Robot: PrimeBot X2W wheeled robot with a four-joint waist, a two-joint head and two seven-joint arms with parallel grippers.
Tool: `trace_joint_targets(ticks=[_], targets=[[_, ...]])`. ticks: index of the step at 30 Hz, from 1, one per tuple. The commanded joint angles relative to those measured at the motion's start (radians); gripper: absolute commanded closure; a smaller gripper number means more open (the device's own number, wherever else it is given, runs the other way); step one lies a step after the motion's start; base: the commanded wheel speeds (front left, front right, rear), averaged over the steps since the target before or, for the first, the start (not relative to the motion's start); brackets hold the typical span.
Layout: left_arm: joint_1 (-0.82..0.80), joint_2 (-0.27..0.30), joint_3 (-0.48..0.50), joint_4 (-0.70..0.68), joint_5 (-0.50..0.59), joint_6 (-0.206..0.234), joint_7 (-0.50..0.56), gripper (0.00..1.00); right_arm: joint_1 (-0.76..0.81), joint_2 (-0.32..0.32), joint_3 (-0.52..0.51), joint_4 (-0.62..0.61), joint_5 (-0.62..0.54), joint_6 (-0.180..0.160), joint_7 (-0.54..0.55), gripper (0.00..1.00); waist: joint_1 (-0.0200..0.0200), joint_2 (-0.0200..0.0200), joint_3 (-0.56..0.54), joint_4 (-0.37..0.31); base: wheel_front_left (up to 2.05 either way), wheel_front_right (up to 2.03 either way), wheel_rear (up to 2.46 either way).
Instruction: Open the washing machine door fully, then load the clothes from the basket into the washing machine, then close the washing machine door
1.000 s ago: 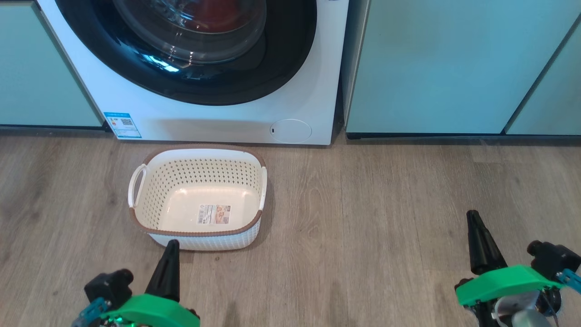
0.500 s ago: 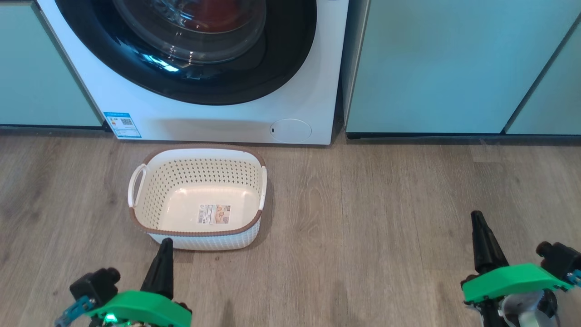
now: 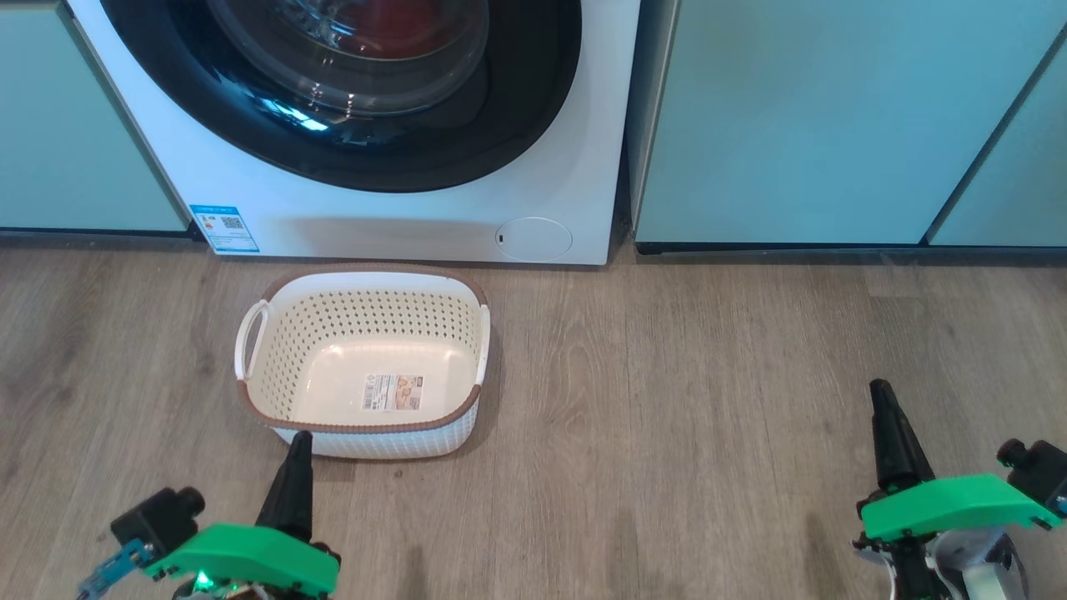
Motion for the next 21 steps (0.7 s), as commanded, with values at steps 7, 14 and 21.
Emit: trace_joint_targets(ticks=[7, 14, 21], targets=[[-0.065, 0.010, 0.036, -0.021, -0.088, -0.018, 0.024, 1.00, -0.053, -0.003, 0.001, -0.038, 0.088, 0.000, 0.025, 1.00, 0.0000, -0.0001, 0.001, 0.000, 0.00, 0.00, 0.00], [-0.075, 0.011, 0.047, -0.016, -0.160, -0.024, 0.044, 1.00, -0.057, -0.003, -0.002, -0.040, 0.158, 0.000, 0.045, 1.00, 0.0000, -0.0001, 0.001, 0.000, 0.00, 0.00, 0.00], [-0.084, 0.012, 0.059, -0.012, -0.233, -0.030, 0.064, 1.00, -0.061, -0.003, -0.004, -0.042, 0.228, 0.000, 0.066, 1.00, 0.0000, -0.0001, 0.002, 0.000, 0.00, 0.00, 0.00]])
